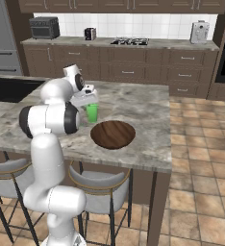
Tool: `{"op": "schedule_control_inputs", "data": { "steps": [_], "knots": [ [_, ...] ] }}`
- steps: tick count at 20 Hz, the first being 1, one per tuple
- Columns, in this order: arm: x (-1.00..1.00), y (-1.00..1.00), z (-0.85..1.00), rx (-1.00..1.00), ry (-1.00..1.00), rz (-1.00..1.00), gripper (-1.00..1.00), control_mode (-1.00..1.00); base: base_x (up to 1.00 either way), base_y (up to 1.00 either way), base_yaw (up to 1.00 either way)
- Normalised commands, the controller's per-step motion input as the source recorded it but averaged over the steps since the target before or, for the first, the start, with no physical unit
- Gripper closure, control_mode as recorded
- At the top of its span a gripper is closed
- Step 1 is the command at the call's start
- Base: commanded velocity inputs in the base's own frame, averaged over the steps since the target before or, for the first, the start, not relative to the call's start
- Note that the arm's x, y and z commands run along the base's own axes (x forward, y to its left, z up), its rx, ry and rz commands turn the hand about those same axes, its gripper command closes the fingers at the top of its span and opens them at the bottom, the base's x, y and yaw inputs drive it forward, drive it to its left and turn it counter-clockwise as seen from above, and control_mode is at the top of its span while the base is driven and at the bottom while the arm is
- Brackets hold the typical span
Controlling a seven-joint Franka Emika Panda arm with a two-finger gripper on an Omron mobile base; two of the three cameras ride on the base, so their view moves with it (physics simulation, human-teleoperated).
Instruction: Place the cup inside the bowl on the dining table and move the bowl to any counter.
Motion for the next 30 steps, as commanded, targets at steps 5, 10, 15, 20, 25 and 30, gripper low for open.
{"op": "schedule_control_inputs", "data": {
  "steps": [5,10,15,20,25,30],
  "knots": [
    [0.00,-0.46,-0.02,0.00,0.00,0.01,1.00,-1.00,0.00,0.00,0.00],
    [0.00,-0.46,0.00,0.00,-0.02,0.02,1.00,-1.00,0.00,0.00,0.00],
    [0.00,-0.33,0.00,0.01,-0.08,0.04,1.00,-1.00,0.00,0.00,0.00],
    [0.00,-0.26,-0.01,0.04,-0.11,0.04,1.00,-1.00,0.00,0.00,0.00],
    [-0.01,-0.02,-0.15,0.04,-0.04,0.04,1.00,-1.00,0.00,0.00,0.00],
    [0.00,0.00,-0.09,0.02,0.00,0.02,1.00,-1.00,0.00,0.00,0.00]
  ]
}}
